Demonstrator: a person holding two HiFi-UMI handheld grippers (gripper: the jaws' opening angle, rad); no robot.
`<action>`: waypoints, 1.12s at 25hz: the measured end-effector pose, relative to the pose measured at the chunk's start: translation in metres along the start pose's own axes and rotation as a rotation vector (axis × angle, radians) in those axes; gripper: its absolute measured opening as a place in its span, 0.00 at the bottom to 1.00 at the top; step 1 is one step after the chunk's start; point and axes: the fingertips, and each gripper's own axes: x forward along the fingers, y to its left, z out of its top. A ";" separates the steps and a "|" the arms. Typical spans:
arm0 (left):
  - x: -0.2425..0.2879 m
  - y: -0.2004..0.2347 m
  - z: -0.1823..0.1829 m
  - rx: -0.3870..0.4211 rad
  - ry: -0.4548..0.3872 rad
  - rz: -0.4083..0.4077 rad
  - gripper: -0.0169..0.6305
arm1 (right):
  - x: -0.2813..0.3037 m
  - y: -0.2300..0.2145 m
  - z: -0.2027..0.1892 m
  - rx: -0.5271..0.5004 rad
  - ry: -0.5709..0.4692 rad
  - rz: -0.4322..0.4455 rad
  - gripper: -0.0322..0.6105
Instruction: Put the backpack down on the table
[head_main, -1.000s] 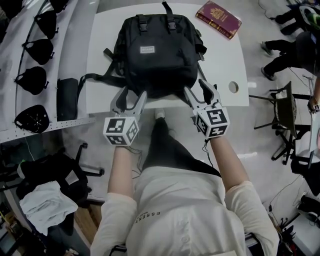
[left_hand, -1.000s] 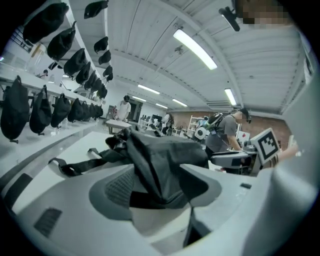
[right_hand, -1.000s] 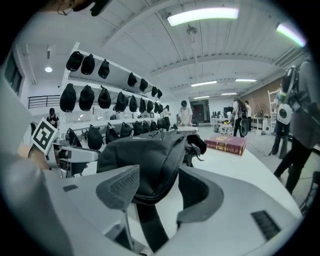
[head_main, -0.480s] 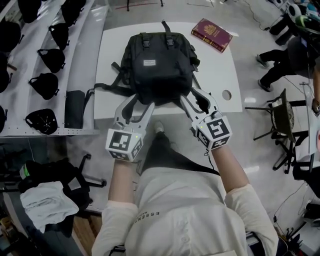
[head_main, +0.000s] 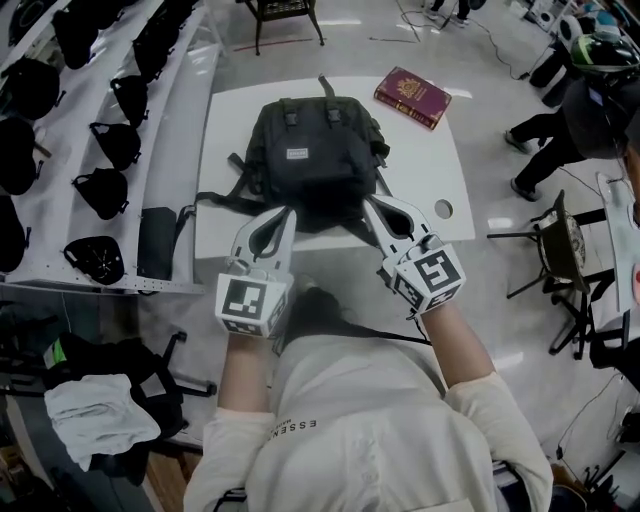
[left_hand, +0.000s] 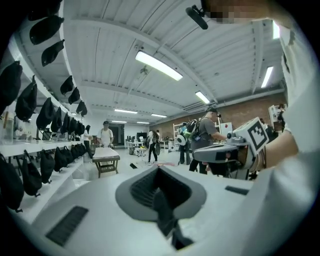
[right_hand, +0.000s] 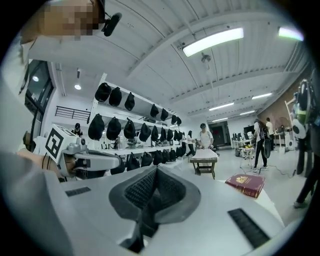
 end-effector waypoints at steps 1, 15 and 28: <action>0.000 0.000 0.001 0.005 -0.003 0.001 0.03 | 0.000 0.001 0.003 -0.003 -0.005 0.008 0.07; 0.008 0.014 0.015 -0.005 -0.031 0.031 0.03 | 0.003 -0.011 0.009 -0.059 0.023 -0.001 0.07; 0.015 0.016 0.027 -0.004 -0.040 0.007 0.03 | 0.005 -0.021 0.019 -0.061 -0.010 -0.010 0.07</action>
